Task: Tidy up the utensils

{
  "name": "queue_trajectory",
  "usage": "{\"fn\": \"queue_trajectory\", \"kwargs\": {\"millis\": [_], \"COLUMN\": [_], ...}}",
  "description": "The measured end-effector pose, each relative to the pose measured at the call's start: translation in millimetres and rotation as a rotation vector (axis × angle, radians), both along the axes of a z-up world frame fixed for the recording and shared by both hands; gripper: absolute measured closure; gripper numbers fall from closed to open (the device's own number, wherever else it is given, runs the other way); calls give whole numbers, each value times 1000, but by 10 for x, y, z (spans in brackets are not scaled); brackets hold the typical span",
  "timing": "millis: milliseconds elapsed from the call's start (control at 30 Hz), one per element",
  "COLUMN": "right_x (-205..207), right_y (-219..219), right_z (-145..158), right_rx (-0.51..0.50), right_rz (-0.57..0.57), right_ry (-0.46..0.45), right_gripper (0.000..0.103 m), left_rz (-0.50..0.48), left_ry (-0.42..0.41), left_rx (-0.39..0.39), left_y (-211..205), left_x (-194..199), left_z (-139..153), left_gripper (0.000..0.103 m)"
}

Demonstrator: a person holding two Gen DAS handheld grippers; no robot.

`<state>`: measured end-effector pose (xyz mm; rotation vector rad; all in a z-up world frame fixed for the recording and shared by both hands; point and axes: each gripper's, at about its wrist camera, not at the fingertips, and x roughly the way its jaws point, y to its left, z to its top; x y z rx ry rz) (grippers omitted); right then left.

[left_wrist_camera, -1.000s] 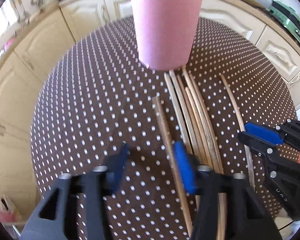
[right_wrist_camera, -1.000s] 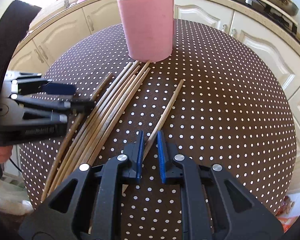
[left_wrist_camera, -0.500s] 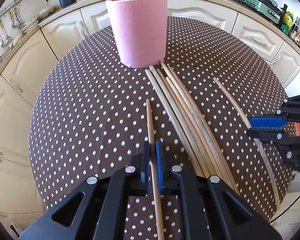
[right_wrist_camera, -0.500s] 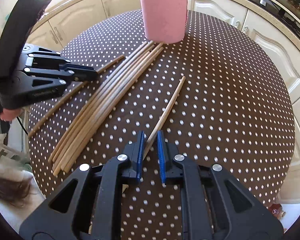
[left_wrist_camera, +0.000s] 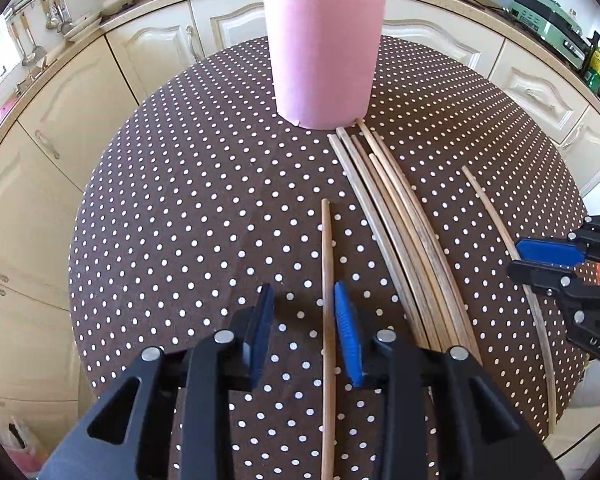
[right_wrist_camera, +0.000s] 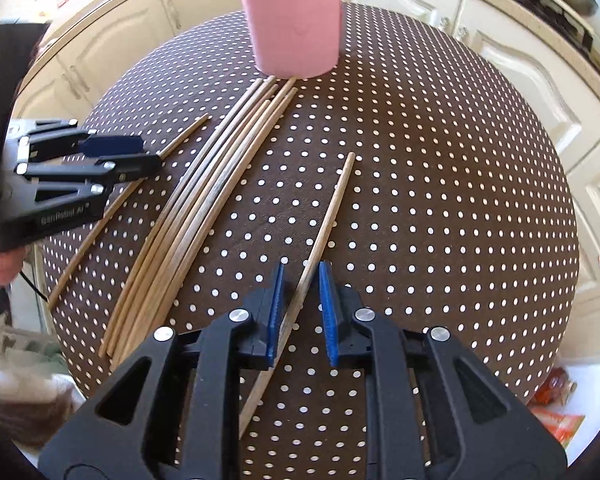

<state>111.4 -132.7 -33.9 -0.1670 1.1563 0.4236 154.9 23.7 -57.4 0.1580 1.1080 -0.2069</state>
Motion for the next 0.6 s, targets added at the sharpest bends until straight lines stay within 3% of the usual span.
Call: {"fn": "queue_trajectory", "kwargs": {"millis": [100,133,167,233,333,500,600], "right_x": [60,88,126,283,312,247,201], "right_y": [-28,-63,-98,-185,-319,-513,-562], "right_z": [9,24,24,11,3,14,137], "right_rx": [29,42,54,77,147,233,289], "right_rz": [-29,-41,-60,-85,-120,-148,-157], "right_ry": [26,41,57,79,85,25,-58], "right_gripper": [85,85,92,94,95,95,95], "left_rz": [-26,-50,-59,-67,-64,-45,-32], "left_ry": [-7,-10,-12,-29,-43,-66,-133], "left_rx": [2,8,22,54,34,-55,-94], "left_y": [-29,-60,-141,-198,-238,-13,139], "left_x": [-11,-1,12,-29,-62,-104,-163], "left_z": [1,-7,-9,-35,-38,-31,104], "left_gripper": [81,93,96,97,97,97,97]}}
